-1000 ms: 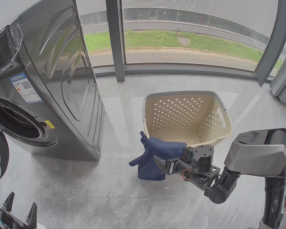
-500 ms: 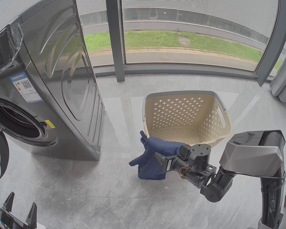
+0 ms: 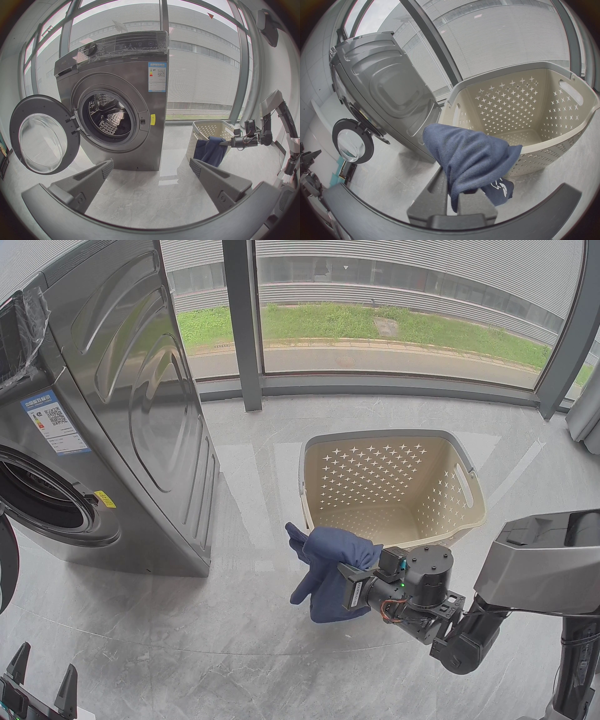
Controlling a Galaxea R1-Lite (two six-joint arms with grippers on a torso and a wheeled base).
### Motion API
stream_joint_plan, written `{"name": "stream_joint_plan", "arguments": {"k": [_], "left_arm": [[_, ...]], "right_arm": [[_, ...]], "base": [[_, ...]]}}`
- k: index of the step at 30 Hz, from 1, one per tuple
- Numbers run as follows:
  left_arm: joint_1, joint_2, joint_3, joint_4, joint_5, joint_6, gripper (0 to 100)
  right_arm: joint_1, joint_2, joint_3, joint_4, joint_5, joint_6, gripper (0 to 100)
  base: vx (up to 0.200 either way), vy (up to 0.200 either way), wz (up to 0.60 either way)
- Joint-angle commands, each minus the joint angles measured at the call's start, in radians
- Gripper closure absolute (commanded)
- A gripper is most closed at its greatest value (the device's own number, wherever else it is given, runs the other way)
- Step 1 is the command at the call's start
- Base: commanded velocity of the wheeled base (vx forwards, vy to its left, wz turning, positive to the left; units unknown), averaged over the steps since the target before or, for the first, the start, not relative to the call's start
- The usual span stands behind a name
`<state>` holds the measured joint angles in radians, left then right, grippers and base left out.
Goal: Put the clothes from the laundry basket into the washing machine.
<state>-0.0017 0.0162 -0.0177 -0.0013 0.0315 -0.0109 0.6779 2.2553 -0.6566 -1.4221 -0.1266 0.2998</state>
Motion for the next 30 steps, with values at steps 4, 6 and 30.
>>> {"name": "stream_joint_plan", "arguments": {"k": [4,6,30], "left_arm": [[0.000,-0.005,0.018,0.000,0.001,-0.004,0],[0.000,-0.005,0.018,-0.002,0.002,-0.012,0],[0.000,-0.005,0.018,-0.002,-0.004,0.002,0]], "right_arm": [[0.043,-0.313,0.187,0.000,0.012,-0.001,100],[0.045,-0.373,0.207,0.000,0.013,0.001,100],[-0.047,-0.798,0.233,0.203,0.033,-0.154,100]], "base": [[0.000,0.000,0.00],[0.000,0.000,0.00],[-0.058,0.000,0.00]]}}
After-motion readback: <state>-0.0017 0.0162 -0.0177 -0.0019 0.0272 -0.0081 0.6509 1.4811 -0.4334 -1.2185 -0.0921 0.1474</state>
